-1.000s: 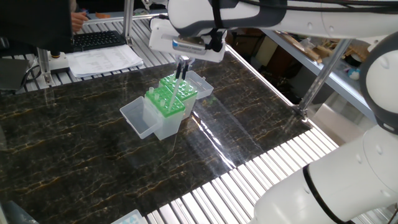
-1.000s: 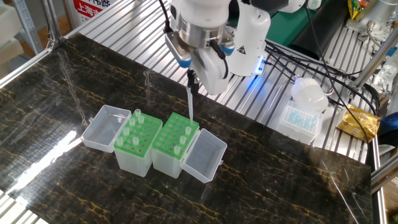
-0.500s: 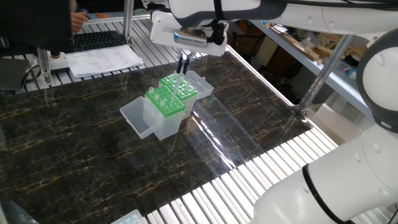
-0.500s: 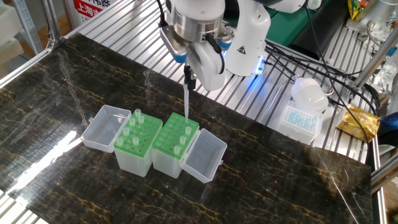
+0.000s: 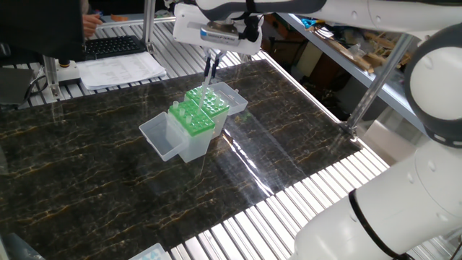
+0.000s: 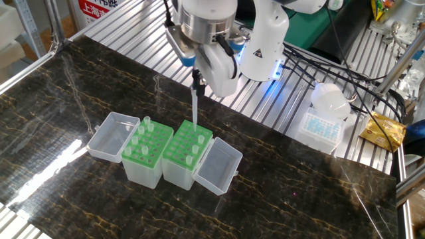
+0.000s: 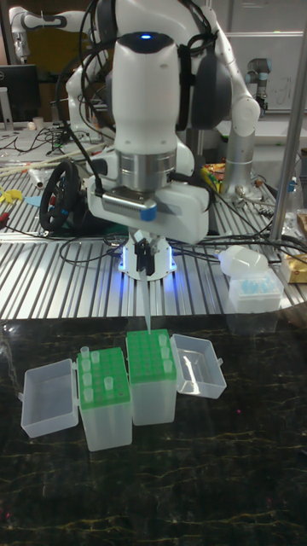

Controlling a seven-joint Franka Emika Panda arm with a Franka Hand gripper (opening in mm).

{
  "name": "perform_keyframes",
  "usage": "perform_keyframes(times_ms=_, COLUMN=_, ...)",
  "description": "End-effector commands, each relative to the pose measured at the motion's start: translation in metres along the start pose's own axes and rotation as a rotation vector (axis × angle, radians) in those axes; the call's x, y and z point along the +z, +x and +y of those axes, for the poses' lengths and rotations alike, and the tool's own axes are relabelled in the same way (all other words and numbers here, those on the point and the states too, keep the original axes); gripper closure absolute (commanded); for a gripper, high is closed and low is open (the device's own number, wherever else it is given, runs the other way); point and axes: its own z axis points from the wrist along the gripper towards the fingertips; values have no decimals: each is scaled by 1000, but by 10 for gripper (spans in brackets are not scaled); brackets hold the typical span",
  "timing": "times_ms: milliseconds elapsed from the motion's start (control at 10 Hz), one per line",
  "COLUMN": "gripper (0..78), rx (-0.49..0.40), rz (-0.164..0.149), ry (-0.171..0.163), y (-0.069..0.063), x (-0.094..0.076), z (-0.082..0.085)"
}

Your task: Transfer all large pipette tips from one holder to another

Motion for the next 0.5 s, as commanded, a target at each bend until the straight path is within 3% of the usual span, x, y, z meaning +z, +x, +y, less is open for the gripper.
perform_keyframes(times_ms=100, gripper=764, rx=-17, rz=-3, ry=0, y=-8, x=0, z=0)
perform_keyframes(times_ms=500, gripper=764, rx=-45, rz=0, ry=0, y=-19, x=-3, z=-10)
